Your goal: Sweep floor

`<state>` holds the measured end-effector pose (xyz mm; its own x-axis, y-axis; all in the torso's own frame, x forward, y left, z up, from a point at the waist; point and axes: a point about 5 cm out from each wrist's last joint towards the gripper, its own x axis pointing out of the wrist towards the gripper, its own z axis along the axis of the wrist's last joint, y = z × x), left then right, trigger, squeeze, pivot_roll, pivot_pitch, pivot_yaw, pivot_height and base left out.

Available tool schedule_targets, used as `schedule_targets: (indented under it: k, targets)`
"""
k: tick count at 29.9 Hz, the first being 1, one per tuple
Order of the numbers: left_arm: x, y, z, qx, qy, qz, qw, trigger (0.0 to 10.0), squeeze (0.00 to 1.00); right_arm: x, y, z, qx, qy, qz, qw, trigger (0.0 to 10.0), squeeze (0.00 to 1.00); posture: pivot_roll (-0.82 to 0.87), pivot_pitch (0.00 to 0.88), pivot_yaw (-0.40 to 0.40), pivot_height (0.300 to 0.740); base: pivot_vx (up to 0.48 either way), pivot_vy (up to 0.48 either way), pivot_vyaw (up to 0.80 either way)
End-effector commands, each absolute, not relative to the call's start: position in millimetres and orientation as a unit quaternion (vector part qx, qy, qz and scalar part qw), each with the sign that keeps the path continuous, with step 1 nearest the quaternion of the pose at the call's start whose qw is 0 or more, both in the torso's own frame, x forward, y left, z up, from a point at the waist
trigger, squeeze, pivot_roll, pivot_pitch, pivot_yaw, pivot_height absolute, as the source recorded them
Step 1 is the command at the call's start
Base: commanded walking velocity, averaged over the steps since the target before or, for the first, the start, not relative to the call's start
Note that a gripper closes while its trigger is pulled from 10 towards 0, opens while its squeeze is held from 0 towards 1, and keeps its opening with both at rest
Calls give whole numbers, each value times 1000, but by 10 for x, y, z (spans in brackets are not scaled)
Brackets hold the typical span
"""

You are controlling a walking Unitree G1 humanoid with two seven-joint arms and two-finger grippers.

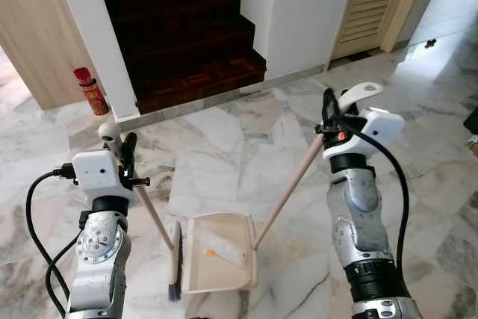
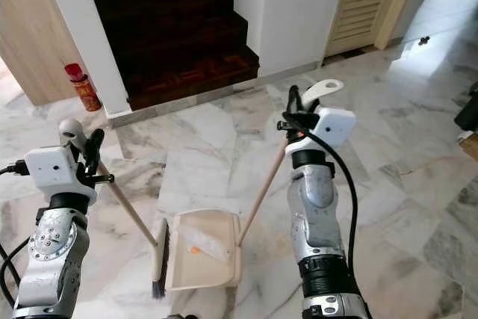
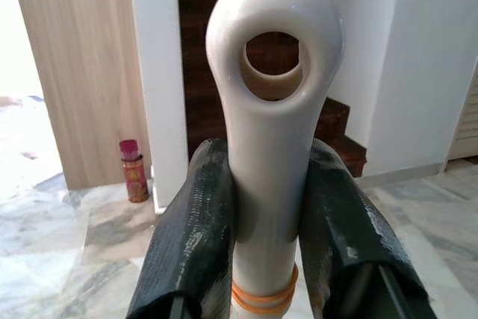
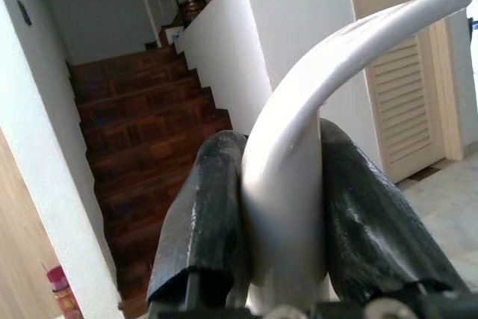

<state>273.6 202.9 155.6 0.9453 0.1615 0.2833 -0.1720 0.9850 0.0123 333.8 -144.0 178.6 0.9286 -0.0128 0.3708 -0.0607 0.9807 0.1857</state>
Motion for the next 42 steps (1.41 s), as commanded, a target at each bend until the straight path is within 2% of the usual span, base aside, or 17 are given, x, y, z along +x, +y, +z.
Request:
schedule_targets:
  k: [1, 27, 34, 42]
  targets:
    - [2737, 2038, 1677, 32, -168, 87, 981, 10000, 0, 3347, -1399, 1940, 108, -215, 20, 970, 10000, 0, -2, 17, 18, 740, 0, 368, 0]
    - [2731, 2025, 1702, 31, -168, 88, 981, 10000, 0, 3359, -1407, 1982, 127, -210, 21, 969, 10000, 0, 4, 65, 14, 740, 0, 390, 0]
    - [2734, 2028, 1705, 32, -167, 89, 982, 10000, 0, 3363, -1398, 1978, 131, -208, 21, 969, 10000, 0, 8, 74, 16, 740, 0, 480, -725]
    - [2730, 2043, 1722, 33, -167, 90, 981, 10000, 0, 3351, -1387, 1991, 128, -214, 18, 968, 10000, 0, 8, 82, 19, 740, 0, 480, 0]
